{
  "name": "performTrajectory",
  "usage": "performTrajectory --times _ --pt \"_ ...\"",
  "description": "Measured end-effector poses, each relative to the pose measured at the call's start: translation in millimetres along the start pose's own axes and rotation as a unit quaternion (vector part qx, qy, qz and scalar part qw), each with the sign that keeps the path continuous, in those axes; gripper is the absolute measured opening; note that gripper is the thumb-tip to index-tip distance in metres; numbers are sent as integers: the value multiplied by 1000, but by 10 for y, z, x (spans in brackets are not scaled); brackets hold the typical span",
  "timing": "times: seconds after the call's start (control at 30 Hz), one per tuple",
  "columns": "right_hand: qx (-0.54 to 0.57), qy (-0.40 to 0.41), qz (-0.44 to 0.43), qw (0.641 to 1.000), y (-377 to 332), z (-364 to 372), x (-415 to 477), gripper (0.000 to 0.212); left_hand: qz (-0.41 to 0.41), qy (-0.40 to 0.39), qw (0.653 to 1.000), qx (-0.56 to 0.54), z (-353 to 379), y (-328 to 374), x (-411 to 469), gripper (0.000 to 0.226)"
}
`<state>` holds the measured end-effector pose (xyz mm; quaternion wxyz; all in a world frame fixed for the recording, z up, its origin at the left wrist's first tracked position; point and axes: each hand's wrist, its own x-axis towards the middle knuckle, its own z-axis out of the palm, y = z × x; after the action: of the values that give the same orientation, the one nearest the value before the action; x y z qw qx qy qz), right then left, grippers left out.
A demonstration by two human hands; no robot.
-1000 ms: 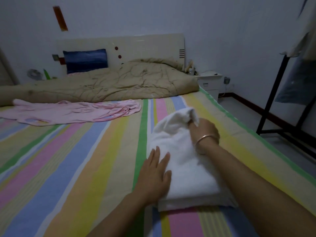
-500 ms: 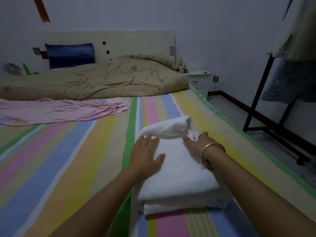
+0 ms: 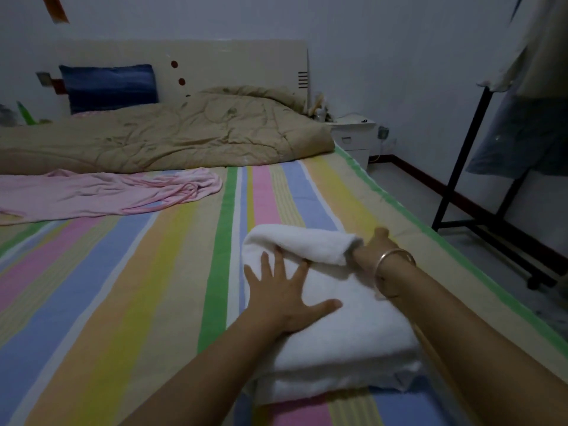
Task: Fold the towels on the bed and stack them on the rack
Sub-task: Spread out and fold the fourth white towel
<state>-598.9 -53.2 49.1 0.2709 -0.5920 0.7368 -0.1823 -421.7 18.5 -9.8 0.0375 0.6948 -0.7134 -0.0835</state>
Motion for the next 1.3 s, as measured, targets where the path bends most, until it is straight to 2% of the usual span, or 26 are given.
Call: performTrajectory --times 0.03,0.07,0.1,0.13,0.17,0.2,0.23,0.3,0.37,0.43,0.5,0.57,0.6,0.63,0.7,0.73,0.77,0.8,0.87,0.9,0.93,1.0,1.07,1.13,1.23,1.3 --pt "-19 101 -63 993 -70 20 -34 60 -5 2 1000 -5 10 3 -2 109" --pt "-25 209 -163 964 -161 44 -115 55 -8 1 1000 -12 8 -2 5 110" --pt "-10 287 -271 919 -281 56 -239 43 -11 1 1000 -20 0 -13 13 110" --pt "17 330 -367 870 -377 87 -361 31 -13 -1 1000 -26 -6 -25 21 112" --pt "36 334 -443 831 -434 147 -472 19 -12 -3 1000 -28 -9 -29 36 113" --pt "39 311 -493 812 -441 223 -576 12 -9 -4 1000 -29 -5 -32 47 114" --pt "42 270 -523 807 -423 319 -633 12 -6 -5 1000 -29 -3 -34 59 114" --pt "49 136 -497 856 -378 464 -618 23 -4 -2 1000 -26 20 -47 64 115" --pt "32 19 -396 918 -342 539 -326 32 -2 11 1000 -18 47 -58 33 118" --pt "-81 23 -255 963 -251 501 117 53 6 24 1000 -11 85 -58 -19 117" --pt "-203 -6 -109 973 -96 412 441 83 9 28 1000 -12 108 -45 -60 111" --pt "-207 -54 -34 976 -38 376 571 99 16 28 999 -9 101 -47 -71 110" --pt "-202 -33 -38 978 -83 368 554 95 19 26 999 -8 102 -47 -71 109" --pt "-215 23 -68 974 -189 354 503 85 20 27 999 -8 101 -51 -69 108" --pt "-245 169 -173 939 -493 321 300 63 25 31 999 -3 114 -62 -76 106" --pt "-235 210 -234 920 -652 317 166 53 29 35 999 0 110 -61 -86 106" --pt "-222 204 -296 906 -758 370 69 45 33 40 999 -1 105 -62 -97 106" --pt "-221 158 -357 894 -803 470 -17 40 37 46 998 -3 98 -64 -102 108" --pt "-303 6 -402 864 -677 730 -46 41 46 54 997 -8 80 -63 -120 113" --pt "-353 -45 -386 851 -561 781 52 46 51 53 997 -2 67 -55 -136 112" --pt "-361 -59 -339 867 -444 770 199 52 57 49 997 8 61 -40 -151 109" --pt "-350 -14 -217 911 -250 664 460 65 60 40 997 20 58 -14 -161 102" --pt "-375 -10 -139 917 -177 559 593 74 56 35 998 17 68 -12 -165 98" --pt "-358 1 -121 926 -190 508 584 76 53 32 998 12 84 -48 -159 95" --pt "-188 150 -118 963 -201 429 493 64 50 28 998 5 79 -91 -152 95" --pt "-94 256 -118 955 -145 338 429 48 49 25 998 8 77 -90 -143 96"
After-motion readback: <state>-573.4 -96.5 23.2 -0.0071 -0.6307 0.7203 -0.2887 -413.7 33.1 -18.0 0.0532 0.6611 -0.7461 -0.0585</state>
